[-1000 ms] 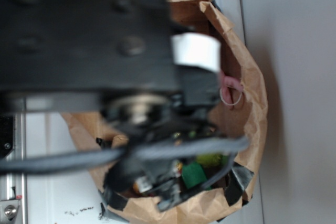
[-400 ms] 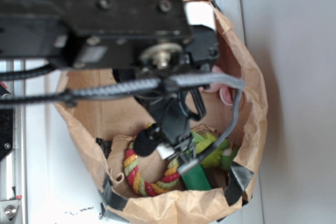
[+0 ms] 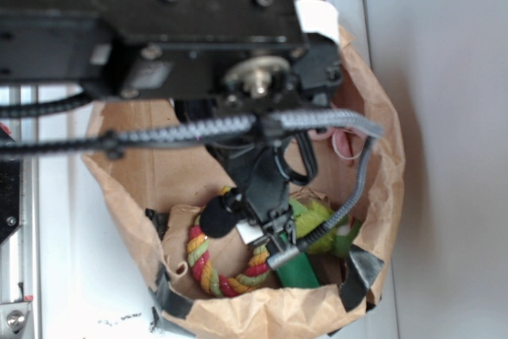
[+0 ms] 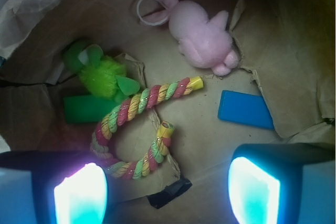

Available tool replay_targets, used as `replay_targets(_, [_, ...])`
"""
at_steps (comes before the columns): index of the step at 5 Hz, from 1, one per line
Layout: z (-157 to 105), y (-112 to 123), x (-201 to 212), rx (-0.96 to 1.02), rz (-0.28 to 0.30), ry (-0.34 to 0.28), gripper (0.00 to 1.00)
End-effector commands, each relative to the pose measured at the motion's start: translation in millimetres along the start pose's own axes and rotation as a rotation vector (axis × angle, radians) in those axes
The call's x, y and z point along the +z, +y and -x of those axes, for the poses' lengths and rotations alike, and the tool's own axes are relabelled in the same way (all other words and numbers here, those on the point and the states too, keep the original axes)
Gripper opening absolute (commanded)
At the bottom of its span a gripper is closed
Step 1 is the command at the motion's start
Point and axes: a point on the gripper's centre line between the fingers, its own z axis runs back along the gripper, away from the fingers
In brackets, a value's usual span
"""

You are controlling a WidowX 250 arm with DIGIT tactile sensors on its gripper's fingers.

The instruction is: Grab the multicolored rope.

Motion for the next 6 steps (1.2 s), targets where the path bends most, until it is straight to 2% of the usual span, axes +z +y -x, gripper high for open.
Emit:
replay_targets(1, [0, 12, -3, 0.033, 0.029, -0.016, 1.0])
replay_targets(2, [4, 14, -29, 0.072, -0.013, -0.059, 1.0])
replay_targets(4, [-2, 6, -65, 0.162, -0.058, -0.056, 1.0])
replay_targets(5, [7, -2, -76, 0.129, -0.067, -0.057, 1.0])
replay_targets(6, [24, -12, -73, 0.068, -0.026, -0.046, 1.0])
